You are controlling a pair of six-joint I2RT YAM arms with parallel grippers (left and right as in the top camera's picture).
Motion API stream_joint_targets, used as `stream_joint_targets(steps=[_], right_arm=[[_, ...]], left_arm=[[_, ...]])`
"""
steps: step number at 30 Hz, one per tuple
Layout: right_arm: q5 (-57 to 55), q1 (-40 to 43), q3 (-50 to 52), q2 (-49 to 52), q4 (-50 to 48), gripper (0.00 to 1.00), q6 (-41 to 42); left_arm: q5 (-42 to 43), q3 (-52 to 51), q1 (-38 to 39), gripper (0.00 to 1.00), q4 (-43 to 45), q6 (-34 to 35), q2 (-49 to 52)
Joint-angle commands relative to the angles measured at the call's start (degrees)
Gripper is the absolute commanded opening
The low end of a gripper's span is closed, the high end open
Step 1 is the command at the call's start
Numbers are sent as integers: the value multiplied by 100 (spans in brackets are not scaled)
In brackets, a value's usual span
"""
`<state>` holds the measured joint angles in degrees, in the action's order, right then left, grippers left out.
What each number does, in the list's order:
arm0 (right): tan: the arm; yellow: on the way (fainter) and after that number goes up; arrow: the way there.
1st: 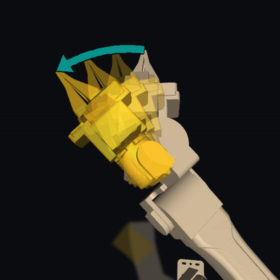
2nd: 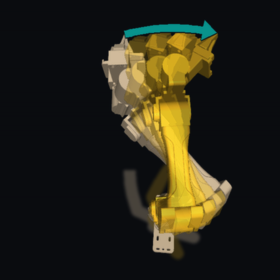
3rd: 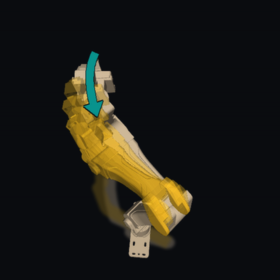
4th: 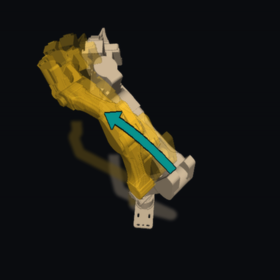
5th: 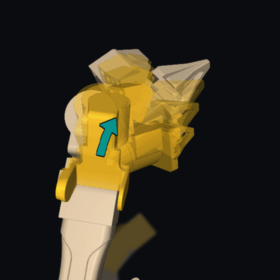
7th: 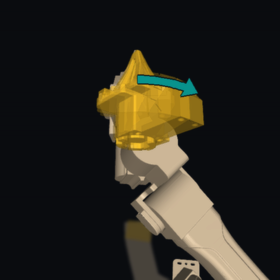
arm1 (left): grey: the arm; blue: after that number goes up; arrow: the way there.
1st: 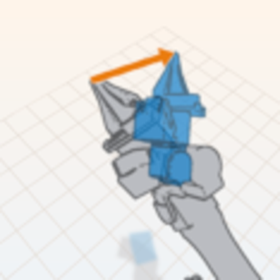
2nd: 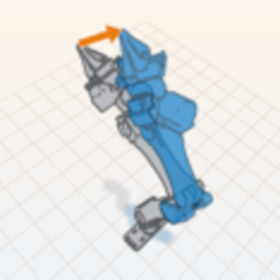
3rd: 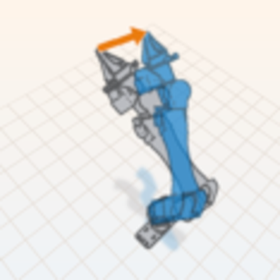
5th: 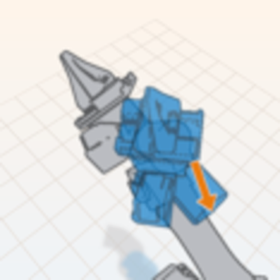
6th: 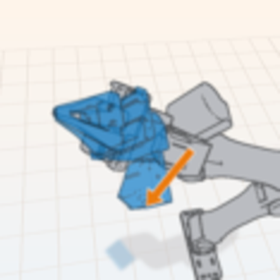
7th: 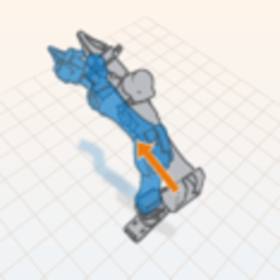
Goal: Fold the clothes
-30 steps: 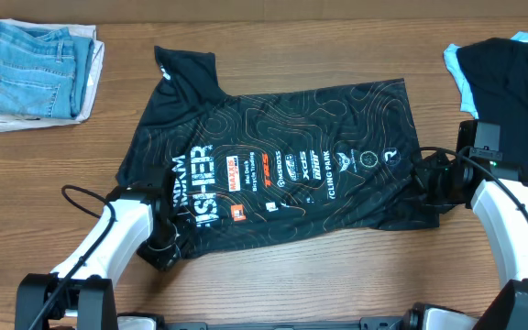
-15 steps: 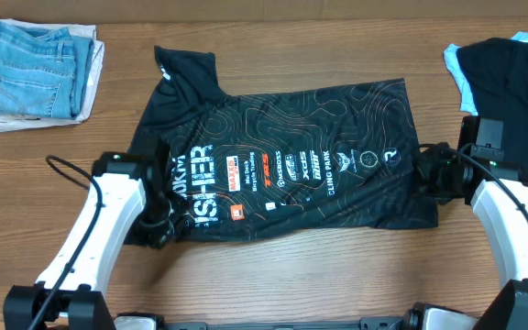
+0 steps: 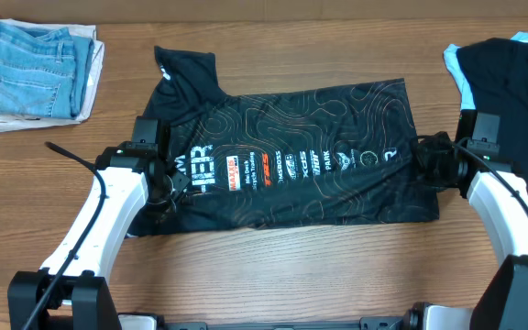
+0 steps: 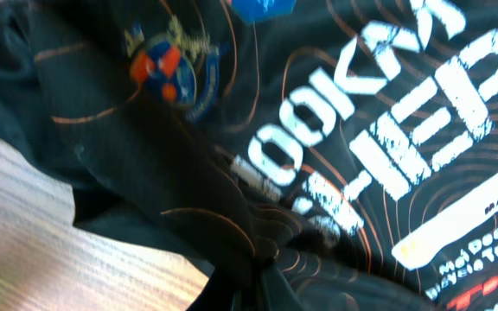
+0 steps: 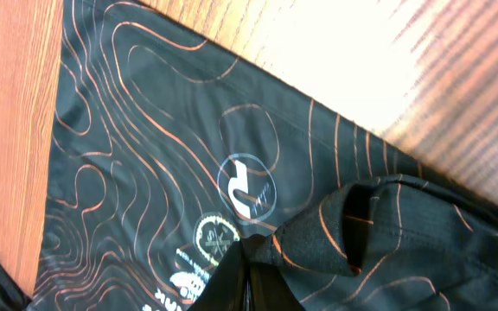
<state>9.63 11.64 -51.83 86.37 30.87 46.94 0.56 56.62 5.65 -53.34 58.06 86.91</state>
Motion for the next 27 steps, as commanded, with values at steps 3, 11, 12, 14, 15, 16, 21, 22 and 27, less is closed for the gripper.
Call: stream_joint_targets(steps=[3,11,12,14,15,16,21,22,27], right_arm=[[-57,-7,-149,50,-382,4,70],[-90,-37,-146,74,-579,4,90],[-122,-59,-146,87,-579,4,90],[-243,-140,-146,166,-603,4,87],[-271,-170,-144,208,-625,4,90],[-273,-212,-144,264,-664,4,87],[-273,-396,-144,540,-918,5,90],[-275,-433,-144,595,-951,5,90],[-275,-487,-144,704,-890,9,87]], left_arm=[[-964,87,37,4,188,-90,42],[-1211,87,39,5,699,-195,85],[-1215,87,39,6,743,-197,90],[-1244,87,39,7,868,-205,94],[-1259,87,39,7,925,-243,94],[-1261,87,39,8,1027,-302,94],[-1257,87,39,23,1451,-529,94],[-1211,87,39,36,1532,-634,94],[-857,94,39,100,1541,-1322,92]])
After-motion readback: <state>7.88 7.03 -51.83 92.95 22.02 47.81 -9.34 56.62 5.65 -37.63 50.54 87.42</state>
